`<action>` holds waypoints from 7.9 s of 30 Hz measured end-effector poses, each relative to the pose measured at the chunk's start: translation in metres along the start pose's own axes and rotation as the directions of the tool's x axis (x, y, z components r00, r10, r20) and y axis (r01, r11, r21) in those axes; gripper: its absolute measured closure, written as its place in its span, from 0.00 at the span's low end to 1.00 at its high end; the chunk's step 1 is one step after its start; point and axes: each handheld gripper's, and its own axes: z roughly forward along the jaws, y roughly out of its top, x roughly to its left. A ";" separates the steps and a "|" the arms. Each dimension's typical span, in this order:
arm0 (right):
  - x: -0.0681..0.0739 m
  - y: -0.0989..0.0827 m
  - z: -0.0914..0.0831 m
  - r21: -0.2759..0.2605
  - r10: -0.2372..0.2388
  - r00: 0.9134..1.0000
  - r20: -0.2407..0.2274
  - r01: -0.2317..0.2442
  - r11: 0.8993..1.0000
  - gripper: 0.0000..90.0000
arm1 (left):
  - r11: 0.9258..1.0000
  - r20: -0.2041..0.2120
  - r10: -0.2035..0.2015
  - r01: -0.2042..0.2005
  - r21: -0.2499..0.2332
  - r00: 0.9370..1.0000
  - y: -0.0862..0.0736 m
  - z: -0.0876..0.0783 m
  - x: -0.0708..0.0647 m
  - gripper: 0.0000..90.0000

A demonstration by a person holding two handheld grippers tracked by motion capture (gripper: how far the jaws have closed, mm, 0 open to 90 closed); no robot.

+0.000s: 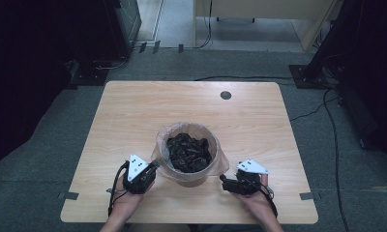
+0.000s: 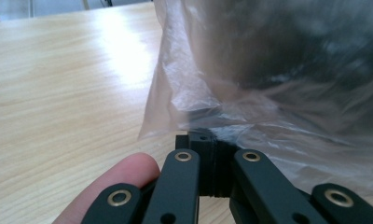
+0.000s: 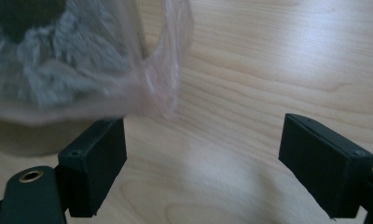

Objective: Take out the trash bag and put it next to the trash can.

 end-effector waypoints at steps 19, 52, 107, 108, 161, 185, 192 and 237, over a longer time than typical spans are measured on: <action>0.018 0.037 -0.015 -0.287 0.027 1.000 0.004 -0.024 0.958 0.97 | 0.992 0.042 -0.015 0.020 -0.126 0.999 0.035 -0.029 -0.003 1.00; 0.056 0.118 -0.048 -0.461 -0.067 0.997 -0.040 0.041 0.887 1.00 | 0.988 -0.046 -0.153 0.153 -0.010 0.987 -0.014 -0.016 0.023 0.53; 0.049 0.082 -0.083 -0.378 -0.022 0.977 -0.212 -0.061 0.924 0.54 | 0.989 0.185 0.029 -0.001 -0.150 0.982 0.117 -0.013 -0.025 0.88; 0.051 0.080 -0.085 -0.374 -0.026 0.975 -0.219 -0.059 0.925 0.52 | 0.989 0.185 0.030 -0.002 -0.147 0.982 0.117 -0.012 -0.026 0.91; 0.105 0.096 -0.063 -0.348 -0.084 0.979 -0.183 0.015 0.937 1.00 | 0.967 0.099 -0.151 0.168 -0.190 0.984 0.084 -0.027 0.032 0.16; 0.106 0.123 -0.085 -0.473 -0.114 0.981 -0.155 0.027 0.881 1.00 | 0.974 -0.282 -0.157 0.195 0.113 0.946 -0.049 0.002 0.098 0.13; 0.103 0.133 -0.092 -0.507 -0.118 0.984 -0.136 0.033 0.861 1.00 | 0.970 -0.306 -0.121 0.178 0.166 0.944 -0.055 0.008 0.096 0.13; -0.009 0.155 -0.085 -0.514 0.066 0.994 0.084 -0.013 0.858 1.00 | 0.958 -0.314 -0.103 0.180 0.225 0.944 -0.054 0.013 0.094 0.13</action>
